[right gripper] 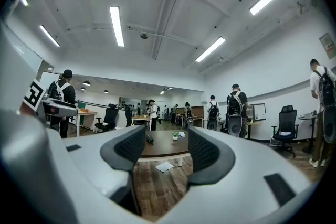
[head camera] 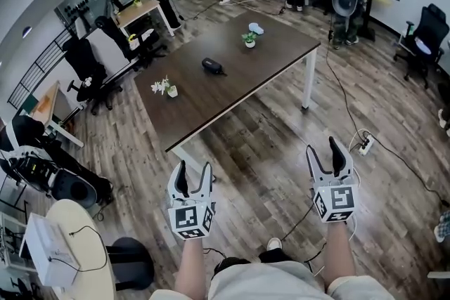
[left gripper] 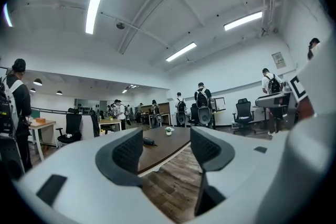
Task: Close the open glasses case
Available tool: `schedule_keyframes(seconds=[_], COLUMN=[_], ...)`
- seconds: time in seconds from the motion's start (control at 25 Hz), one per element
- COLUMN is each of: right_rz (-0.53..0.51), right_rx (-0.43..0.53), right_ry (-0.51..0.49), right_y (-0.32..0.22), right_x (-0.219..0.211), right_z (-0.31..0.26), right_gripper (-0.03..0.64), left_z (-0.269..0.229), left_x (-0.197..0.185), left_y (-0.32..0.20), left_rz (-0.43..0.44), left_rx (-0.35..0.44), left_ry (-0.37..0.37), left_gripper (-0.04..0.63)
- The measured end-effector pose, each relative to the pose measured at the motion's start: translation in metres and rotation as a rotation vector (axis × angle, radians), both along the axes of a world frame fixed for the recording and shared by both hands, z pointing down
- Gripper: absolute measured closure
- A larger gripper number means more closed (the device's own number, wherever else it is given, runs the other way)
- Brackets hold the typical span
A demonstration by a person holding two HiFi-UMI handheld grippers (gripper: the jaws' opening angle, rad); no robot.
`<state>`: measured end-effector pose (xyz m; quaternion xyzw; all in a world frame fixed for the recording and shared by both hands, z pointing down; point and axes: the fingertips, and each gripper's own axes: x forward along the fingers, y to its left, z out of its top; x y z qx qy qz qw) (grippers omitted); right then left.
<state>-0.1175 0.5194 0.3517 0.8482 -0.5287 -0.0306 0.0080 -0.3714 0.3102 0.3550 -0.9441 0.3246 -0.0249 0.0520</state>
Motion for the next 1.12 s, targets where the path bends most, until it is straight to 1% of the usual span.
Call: schedule_keyframes(seconds=[0.28,0.44,0.72,0.92,1.12], right_rz=[0.008,0.021,0.049,0.051,0.042], right_rx=[0.007,0.006,0.002,0.002,-0.014], right_ry=[-0.006,-0.020,-0.017,0.000,0.016], right_y=[0.000,0.000,-0.008,-0.029,-0.072], right_x=[0.045,0.062,0.082,0.095,0.110], right_z=[0.002,0.009,0.010,0.004,0.004], right_gripper=[0.371,0.373,0.373,0.374,0.374], left_z=[0.002,0.006,0.010,0.009,0.015], left_x=[0.045,0.066,0.090,0.106,0.128], left_y=[-0.002,-0.005,-0.020,-0.042,-0.082], left_rz=[0.002,0.018,0.044,0.053,0.057], left_rx=[-0.002,-0.003,-0.008,-0.004,-0.009], left_ry=[-0.012,-0.020,-0.025,-0.010,-0.003], left_gripper=[0.314,0.316,0.318,0.319,0.319])
